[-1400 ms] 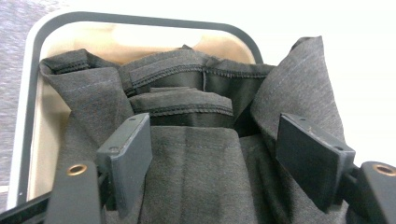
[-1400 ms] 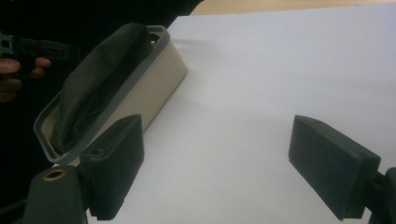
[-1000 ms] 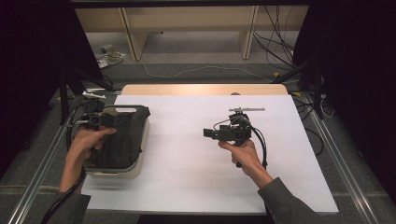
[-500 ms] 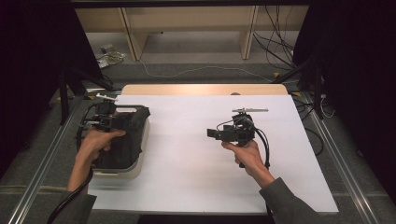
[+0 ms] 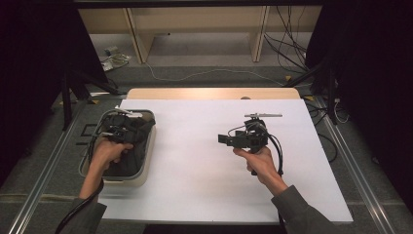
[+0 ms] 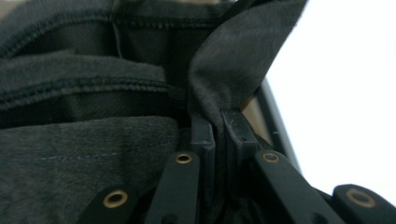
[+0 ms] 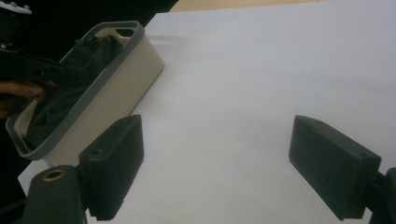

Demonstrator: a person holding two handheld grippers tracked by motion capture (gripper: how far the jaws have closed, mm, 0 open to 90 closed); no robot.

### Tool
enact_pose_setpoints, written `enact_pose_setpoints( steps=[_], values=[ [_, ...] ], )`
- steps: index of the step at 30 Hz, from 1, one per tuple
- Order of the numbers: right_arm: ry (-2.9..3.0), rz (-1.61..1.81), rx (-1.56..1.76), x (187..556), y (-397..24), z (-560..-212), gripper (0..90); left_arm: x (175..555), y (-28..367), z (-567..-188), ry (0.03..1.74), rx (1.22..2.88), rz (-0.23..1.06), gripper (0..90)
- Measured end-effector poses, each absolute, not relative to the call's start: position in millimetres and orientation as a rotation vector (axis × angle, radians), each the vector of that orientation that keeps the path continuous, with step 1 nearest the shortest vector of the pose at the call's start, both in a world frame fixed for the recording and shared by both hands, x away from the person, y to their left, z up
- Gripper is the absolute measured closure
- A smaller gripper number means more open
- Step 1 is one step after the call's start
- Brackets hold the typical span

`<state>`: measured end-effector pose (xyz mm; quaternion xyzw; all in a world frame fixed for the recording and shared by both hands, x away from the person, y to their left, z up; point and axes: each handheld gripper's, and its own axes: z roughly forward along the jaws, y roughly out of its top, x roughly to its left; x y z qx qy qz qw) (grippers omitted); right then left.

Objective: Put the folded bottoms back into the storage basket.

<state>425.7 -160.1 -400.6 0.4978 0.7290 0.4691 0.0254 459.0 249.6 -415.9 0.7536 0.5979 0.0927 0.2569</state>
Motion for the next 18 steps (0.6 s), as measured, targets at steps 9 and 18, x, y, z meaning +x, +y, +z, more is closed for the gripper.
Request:
enact_pose_setpoints(
  steps=[9,18],
  values=[
    [2.253,1.445,1.537,426,-160,-401,18.9,463,241,-431,1.651,2.081,0.3,83.7],
    [2.254,1.437,1.536,426,-159,-401,18.9,468,232,-450,1.678,2.101,0.378,83.6]
  ],
)
